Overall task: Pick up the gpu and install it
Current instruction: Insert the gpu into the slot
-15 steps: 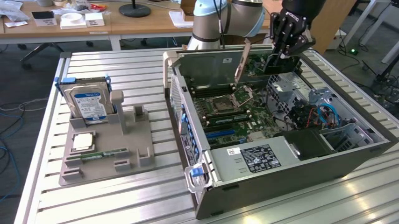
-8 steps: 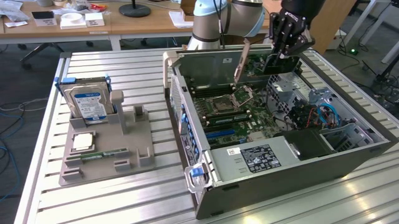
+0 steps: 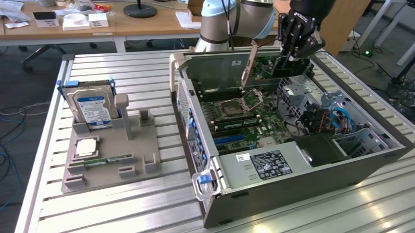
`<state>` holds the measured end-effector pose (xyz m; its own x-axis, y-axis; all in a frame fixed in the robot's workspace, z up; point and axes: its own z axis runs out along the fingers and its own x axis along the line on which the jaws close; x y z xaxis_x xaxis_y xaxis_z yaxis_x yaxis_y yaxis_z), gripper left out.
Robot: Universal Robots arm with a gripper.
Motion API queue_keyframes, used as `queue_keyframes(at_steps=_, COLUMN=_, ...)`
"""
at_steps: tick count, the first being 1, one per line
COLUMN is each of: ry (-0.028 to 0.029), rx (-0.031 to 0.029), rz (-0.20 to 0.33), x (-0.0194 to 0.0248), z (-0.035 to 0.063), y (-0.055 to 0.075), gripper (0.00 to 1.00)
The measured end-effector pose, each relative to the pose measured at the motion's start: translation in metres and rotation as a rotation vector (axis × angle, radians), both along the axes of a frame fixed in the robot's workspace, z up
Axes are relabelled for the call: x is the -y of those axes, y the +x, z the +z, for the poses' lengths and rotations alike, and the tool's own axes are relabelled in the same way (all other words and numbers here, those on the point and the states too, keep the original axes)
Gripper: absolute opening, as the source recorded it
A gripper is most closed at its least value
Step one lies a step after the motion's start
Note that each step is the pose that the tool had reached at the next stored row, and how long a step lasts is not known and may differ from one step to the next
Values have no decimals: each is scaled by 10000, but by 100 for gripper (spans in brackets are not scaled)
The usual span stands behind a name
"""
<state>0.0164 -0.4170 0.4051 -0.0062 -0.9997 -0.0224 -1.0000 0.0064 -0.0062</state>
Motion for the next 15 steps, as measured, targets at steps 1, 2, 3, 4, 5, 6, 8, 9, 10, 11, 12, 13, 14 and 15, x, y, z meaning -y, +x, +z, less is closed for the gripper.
queue_keyframes(at_steps=1, ry=0, rx=0, rz=0, x=0, z=0, y=0, gripper=26)
queue_keyframes(at_steps=2, ry=0, rx=0, rz=0, x=0, z=0, y=0, gripper=26)
queue_keyframes(at_steps=3, ry=0, rx=0, rz=0, x=0, z=0, y=0, gripper=26)
queue_keyframes(at_steps=4, ry=0, rx=0, rz=-1, x=0, z=0, y=-2, gripper=26)
queue_keyframes(at_steps=5, ry=0, rx=0, rz=-2, x=0, z=0, y=-6, gripper=26)
queue_keyframes(at_steps=6, ry=0, rx=1, rz=-1, x=0, z=0, y=-9, gripper=26)
queue_keyframes(at_steps=8, ry=0, rx=3, rz=0, x=-1, z=0, y=-18, gripper=26)
queue_keyframes(at_steps=9, ry=0, rx=5, rz=-1, x=-1, z=0, y=-23, gripper=26)
queue_keyframes(at_steps=10, ry=0, rx=6, rz=-1, x=-1, z=0, y=-29, gripper=26)
queue_keyframes(at_steps=11, ry=0, rx=7, rz=0, x=-1, z=0, y=-34, gripper=26)
queue_keyframes(at_steps=12, ry=0, rx=8, rz=-1, x=-1, z=0, y=-39, gripper=26)
queue_keyframes(at_steps=13, ry=0, rx=8, rz=0, x=-1, z=0, y=-42, gripper=26)
queue_keyframes(at_steps=14, ry=-1, rx=8, rz=1, x=-1, z=0, y=-43, gripper=26)
queue_keyframes(at_steps=15, ry=0, rx=8, rz=1, x=-1, z=0, y=-43, gripper=26)
